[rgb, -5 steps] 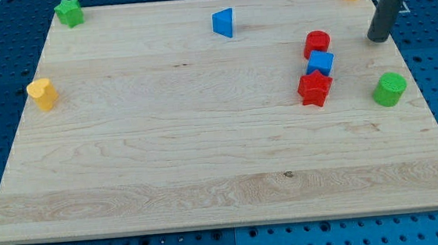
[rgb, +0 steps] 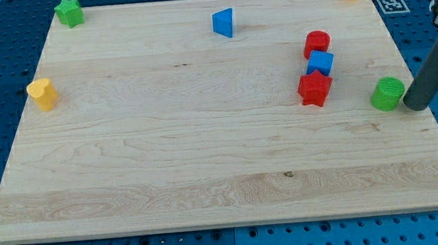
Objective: Push the green circle close to the red star
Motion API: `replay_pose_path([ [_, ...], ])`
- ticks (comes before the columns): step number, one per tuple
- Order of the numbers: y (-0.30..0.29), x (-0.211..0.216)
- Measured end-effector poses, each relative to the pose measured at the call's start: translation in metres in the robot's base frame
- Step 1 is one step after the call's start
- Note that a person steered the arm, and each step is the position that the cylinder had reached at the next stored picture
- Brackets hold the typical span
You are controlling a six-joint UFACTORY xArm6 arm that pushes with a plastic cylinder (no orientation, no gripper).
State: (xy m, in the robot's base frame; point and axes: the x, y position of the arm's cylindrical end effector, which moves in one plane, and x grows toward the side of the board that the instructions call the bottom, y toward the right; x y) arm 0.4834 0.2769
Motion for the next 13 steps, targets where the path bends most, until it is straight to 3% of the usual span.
replay_pose_path([
  [2, 0.01, -0.002],
  [5, 0.037, -0.061],
  [7, 0.018, -0.056],
  [10, -0.036, -0.013],
  [13, -0.06, 0.089],
])
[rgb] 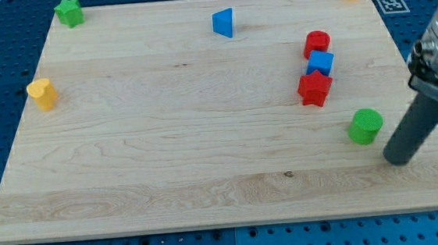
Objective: Push the green circle close to the red star
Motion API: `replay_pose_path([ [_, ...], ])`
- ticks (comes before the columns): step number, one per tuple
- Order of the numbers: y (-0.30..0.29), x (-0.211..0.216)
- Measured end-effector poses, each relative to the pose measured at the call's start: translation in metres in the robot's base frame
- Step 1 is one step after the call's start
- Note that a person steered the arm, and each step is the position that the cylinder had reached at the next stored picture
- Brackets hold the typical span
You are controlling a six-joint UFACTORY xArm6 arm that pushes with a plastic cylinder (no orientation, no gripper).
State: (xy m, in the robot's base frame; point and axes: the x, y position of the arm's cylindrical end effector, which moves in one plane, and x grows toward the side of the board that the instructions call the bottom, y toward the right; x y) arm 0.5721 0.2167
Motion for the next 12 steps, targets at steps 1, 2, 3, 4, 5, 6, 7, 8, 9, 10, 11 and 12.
replay_pose_path([
  [1, -0.002, 0.017],
  [2, -0.002, 0.005],
  [3, -0.002, -0.022],
  [4, -0.003, -0.051],
  [5, -0.012, -0.068],
  [6, -0.014, -0.072],
  [7, -0.014, -0.071],
  [8, -0.014, -0.062],
  [9, -0.014, -0.062],
  [10, -0.014, -0.083],
  [11, -0.01, -0.107],
  [12, 0.006, -0.108],
])
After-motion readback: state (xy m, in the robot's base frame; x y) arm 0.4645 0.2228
